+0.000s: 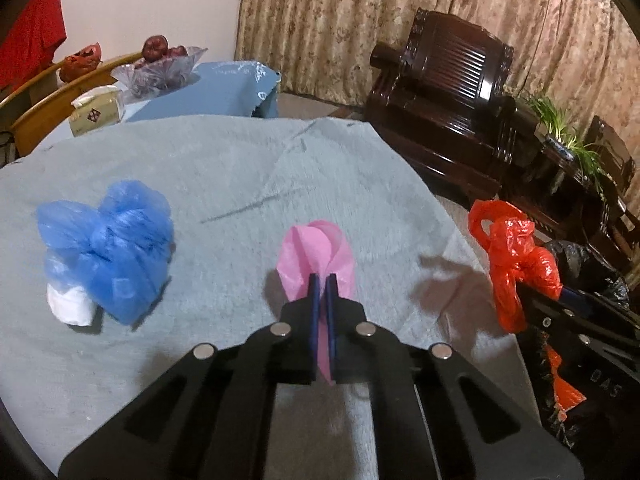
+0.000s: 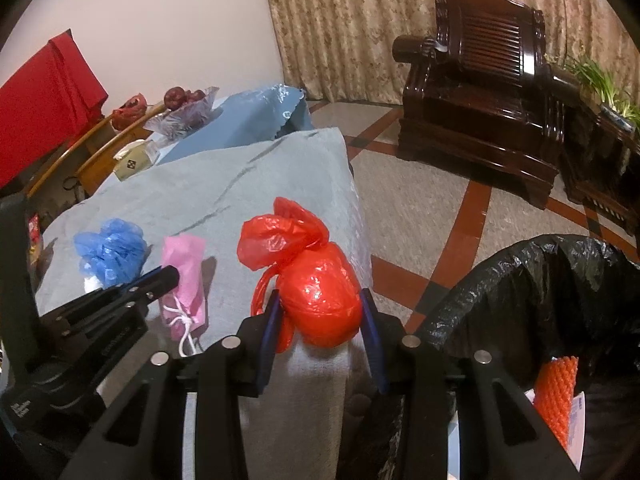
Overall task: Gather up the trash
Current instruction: 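Grasp the pink bag with the left gripper while the right gripper holds the red bag, then carry the pink and red bags over the trash bin with both tools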
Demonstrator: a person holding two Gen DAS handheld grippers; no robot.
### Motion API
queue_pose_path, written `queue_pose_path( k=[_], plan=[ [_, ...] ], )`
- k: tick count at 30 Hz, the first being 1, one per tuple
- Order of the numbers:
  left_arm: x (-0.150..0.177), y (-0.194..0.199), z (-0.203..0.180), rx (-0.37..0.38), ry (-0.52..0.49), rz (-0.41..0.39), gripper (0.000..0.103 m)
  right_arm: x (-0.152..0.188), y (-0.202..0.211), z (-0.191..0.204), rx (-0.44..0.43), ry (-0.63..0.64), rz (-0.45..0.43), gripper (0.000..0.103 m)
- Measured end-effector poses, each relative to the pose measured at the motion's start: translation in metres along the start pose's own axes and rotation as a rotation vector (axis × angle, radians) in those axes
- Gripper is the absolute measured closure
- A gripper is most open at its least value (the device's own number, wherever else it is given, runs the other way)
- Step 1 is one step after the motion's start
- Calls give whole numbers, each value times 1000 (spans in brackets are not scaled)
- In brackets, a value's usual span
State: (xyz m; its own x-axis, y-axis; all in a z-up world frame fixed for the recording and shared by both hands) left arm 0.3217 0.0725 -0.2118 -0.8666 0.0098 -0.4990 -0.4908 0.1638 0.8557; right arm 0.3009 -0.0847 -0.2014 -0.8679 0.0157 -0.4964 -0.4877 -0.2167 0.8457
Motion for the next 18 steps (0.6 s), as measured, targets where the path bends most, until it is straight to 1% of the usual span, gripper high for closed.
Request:
queue_pose_path(
  k=[8,18],
  plan=[
    [4,34,-8,-11,-15,-38,100,3,17,3,-12,20,-23,65],
    [15,77,-20,-18,-14,-76,100,11,52,10,-18,65,-65,65]
  ],
)
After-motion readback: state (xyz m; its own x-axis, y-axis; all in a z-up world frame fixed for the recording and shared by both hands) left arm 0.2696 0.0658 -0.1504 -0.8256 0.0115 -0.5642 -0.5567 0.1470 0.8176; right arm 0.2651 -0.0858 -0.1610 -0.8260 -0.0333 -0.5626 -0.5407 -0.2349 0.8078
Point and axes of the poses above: each gripper's, at about its wrist camera, not at the fingertips, and y roughly against the way its jaws point, z to its left, x to its underside, the point moved 4 cm from there along -y, roughly the way its jaws point, and after that the axes turned 14 degrees about z, right-handed, at the moved point
